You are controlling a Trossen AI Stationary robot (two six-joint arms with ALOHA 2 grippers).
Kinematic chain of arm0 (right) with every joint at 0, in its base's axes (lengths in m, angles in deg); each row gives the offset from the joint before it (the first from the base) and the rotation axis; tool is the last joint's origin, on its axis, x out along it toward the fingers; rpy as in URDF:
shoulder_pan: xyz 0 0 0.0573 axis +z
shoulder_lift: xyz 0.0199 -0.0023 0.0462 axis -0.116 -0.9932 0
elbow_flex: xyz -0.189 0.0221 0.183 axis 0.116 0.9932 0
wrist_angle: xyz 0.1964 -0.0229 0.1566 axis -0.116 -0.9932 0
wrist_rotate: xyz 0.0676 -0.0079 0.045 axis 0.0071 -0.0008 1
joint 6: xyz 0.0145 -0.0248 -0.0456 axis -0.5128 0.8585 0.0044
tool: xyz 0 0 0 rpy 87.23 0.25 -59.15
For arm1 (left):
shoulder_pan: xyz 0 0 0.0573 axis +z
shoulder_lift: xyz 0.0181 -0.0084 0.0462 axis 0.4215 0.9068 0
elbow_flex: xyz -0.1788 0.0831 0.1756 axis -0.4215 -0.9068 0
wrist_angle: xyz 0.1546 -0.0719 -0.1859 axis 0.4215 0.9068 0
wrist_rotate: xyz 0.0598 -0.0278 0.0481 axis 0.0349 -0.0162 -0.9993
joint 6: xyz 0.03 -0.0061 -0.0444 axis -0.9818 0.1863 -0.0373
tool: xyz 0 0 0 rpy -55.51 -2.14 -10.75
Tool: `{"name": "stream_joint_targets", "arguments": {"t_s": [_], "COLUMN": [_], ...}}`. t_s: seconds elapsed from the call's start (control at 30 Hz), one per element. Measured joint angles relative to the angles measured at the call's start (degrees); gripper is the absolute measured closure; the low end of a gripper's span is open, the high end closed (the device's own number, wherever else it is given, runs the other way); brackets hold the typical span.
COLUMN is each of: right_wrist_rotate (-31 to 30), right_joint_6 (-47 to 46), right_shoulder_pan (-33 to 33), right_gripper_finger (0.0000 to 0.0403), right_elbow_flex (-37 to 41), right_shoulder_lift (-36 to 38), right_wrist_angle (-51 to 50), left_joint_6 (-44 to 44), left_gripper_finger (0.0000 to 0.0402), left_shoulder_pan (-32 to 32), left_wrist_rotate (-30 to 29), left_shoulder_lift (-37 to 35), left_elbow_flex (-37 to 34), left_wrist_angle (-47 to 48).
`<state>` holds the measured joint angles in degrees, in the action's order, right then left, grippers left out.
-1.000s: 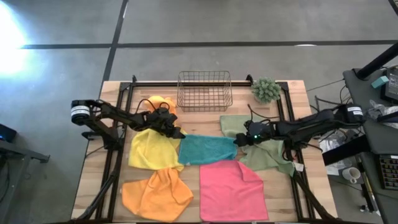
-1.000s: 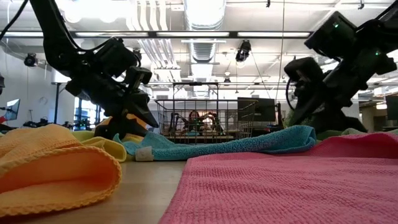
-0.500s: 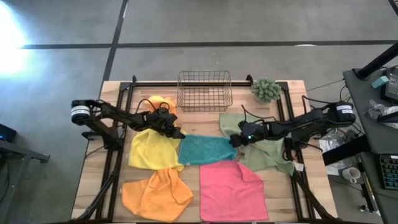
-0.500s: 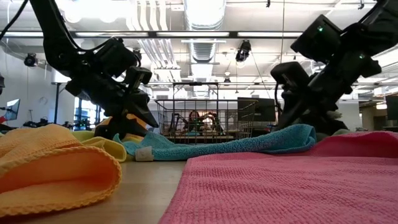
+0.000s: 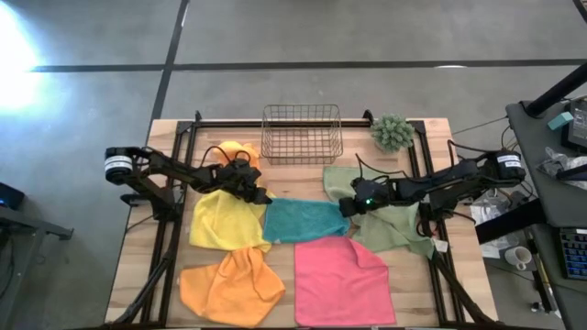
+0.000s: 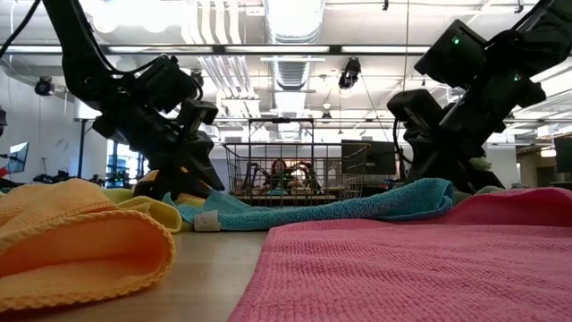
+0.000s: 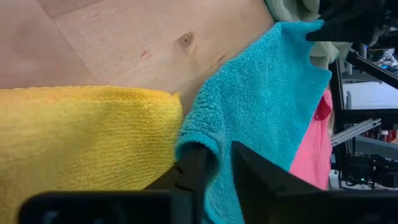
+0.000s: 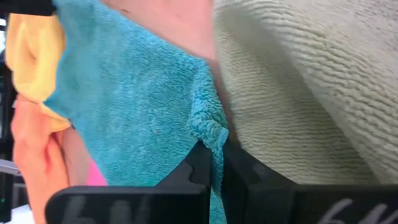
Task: Fold microfiber towels
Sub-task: Fold the blue microfiber cloth
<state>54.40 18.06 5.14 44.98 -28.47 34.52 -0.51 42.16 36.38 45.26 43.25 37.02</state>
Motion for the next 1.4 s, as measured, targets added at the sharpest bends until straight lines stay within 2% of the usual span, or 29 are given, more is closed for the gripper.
{"name": "stream_joint_targets", "arguments": {"t_s": [0.13, 0.37, 0.53, 0.73, 0.93, 1.03, 1.1, 1.2, 1.4], "right_wrist_rotate": [0.0, 0.0, 0.0, -0.1, -3.2, -3.6, -6.1, -5.9, -13.8], "right_joint_6": [0.1, 2.2, 5.0, 11.0, 15.7, 16.8, 16.4, 17.7, 16.9], "right_shoulder_pan": [0.0, 0.0, 0.1, 0.1, 0.7, 1.5, 2.5, 3.4, 6.6], "right_gripper_finger": [0.0394, 0.0394, 0.0394, 0.0394, 0.0394, 0.0394, 0.0394, 0.0394, 0.0394], "right_elbow_flex": [0.0, -0.5, -2.3, -8.8, -15.7, -18.1, -19.5, -20.6, -20.8], "right_shoulder_lift": [1.1, 3.8, 6.4, 11.0, 14.6, 15.2, 15.3, 15.2, 15.6], "right_wrist_angle": [0.0, -0.4, -1.9, -15.8, -27.2, -27.6, -28.4, -29.0, -28.8], "left_joint_6": [-1.2, -2.3, -2.4, -3.0, -7.6, -8.3, -8.4, -8.4, -8.9], "left_gripper_finger": [0.0394, 0.0399, 0.04, 0.04, 0.04, 0.04, 0.04, 0.04, 0.04], "left_shoulder_pan": [0.0, 0.0, 0.0, 0.0, 0.0, -0.1, -0.1, -0.1, -0.3], "left_wrist_rotate": [-0.1, 0.3, 2.0, 3.6, 3.0, 2.8, 2.6, 0.9, 0.1], "left_shoulder_lift": [0.0, -1.2, -4.6, -12.0, -21.5, -26.0, -29.2, -33.5, -38.6], "left_elbow_flex": [0.0, 0.0, 0.0, 0.0, -0.1, -0.2, -0.2, -0.2, -0.2], "left_wrist_angle": [0.0, -0.1, 0.0, 1.7, 12.5, 13.8, 13.6, 14.6, 21.7]}}
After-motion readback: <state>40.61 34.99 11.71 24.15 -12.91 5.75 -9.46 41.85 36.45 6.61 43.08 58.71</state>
